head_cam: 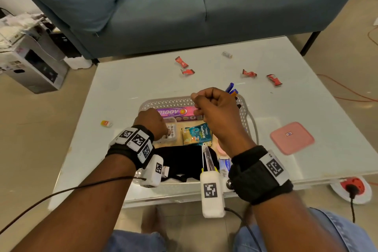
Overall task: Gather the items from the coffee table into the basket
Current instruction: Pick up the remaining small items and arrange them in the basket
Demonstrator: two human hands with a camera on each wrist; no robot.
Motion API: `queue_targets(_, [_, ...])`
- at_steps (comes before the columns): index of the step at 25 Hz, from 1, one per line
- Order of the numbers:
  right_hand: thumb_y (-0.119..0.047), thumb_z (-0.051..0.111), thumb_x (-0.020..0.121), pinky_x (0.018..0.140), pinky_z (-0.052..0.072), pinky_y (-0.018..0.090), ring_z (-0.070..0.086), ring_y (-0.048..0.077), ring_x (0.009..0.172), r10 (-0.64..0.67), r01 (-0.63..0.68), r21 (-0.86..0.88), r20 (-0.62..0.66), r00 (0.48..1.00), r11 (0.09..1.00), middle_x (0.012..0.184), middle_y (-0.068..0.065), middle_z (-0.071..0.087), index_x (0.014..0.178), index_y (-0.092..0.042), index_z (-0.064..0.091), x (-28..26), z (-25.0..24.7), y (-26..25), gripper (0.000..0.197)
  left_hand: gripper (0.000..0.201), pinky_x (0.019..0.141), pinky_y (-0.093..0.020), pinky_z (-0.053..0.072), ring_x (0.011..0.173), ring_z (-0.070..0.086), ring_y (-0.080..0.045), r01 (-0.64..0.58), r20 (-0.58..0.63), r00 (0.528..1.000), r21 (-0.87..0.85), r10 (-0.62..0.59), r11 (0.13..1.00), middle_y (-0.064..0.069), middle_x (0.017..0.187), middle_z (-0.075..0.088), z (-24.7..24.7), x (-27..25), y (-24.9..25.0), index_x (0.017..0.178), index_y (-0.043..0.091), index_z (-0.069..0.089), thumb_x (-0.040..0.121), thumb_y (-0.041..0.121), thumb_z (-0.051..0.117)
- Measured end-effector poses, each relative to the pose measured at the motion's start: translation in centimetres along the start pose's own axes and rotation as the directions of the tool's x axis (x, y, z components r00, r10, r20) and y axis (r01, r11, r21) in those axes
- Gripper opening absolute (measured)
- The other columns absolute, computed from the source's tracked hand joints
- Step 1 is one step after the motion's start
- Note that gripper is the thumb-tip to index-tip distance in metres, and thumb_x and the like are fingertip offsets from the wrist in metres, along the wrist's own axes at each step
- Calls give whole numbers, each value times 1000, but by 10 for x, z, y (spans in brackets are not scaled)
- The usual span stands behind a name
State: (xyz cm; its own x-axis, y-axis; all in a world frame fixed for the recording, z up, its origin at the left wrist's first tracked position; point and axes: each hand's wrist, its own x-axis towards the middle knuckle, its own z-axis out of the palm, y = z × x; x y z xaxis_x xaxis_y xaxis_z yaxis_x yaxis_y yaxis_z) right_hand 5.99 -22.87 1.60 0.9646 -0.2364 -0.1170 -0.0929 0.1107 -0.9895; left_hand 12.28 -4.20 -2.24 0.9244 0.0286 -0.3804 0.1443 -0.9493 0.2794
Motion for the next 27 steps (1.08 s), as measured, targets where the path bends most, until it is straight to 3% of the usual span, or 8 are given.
queue_targets(4, [-13,71,94,66,59,21,68,15,72,3,-1,-48,38,999,999,92,20,74,92,-5,71,-2,6,6,8,14,73,-20,45,77,67,-9,-185,-93,981,-138,173,973,5,80,74,-5,-51,-2,79,17,77,83,31,80])
queue_targets(7, [-14,71,94,74,61,30,70,17,75,3,1,-106,40,999,994,90,15,75,87,-12,71,-1,7,9,7,12,67,-12,43,69,64,4,-326,-4,942,-249,336,912,13,77,72,10,-94,-5,79,26,74,83,36,79])
queue_targets(11, [-16,70,95,59,52,18,68,9,67,0,6,-163,37,999,987,80,6,73,91,-10,70,2,-3,-6,8,19,66,-14,44,67,64,3,-400,70,903,-219,423,890,16,73,69,37,-108,-8,77,28,71,86,45,74])
queue_targets(14, [-16,69,95,67,56,26,68,9,67,-79,94,-279,64,995,956,77,-2,73,97,-7,72,21,-25,-32,10,22,69,-16,46,69,65,1,-402,188,878,-207,440,892,15,73,70,43,-105,-8,78,27,72,88,47,71])
queue_targets(19, [-28,69,95,59,49,21,67,8,70,-200,218,-469,89,976,856,81,-3,69,98,-9,70,121,-46,-93,20,36,74,-25,53,75,67,-12,-399,312,841,-194,442,896,2,80,71,44,-95,-5,81,15,70,89,50,67])
queue_targets(22, [-30,68,96,69,51,29,71,14,85,-62,144,-674,144,988,724,99,1,73,110,-5,69,213,-49,-85,28,36,80,-27,54,71,61,-10,-347,376,842,-170,386,922,6,72,62,40,-101,-2,73,19,62,89,51,66])
queue_targets(24, [-25,69,96,75,55,34,72,24,99,111,47,-853,123,986,520,118,9,72,122,-8,65,266,-61,-54,31,31,85,-26,52,82,64,-9,-328,411,841,-130,352,936,6,84,66,34,-98,2,78,23,64,90,51,64])
queue_targets(27, [-17,70,96,91,54,43,64,34,117,355,6,-965,102,929,262,148,12,55,148,-21,47,316,-78,-22,57,32,105,-25,44,124,59,-15,-372,385,854,-18,350,928,0,132,65,28,-77,11,123,17,67,102,37,53])
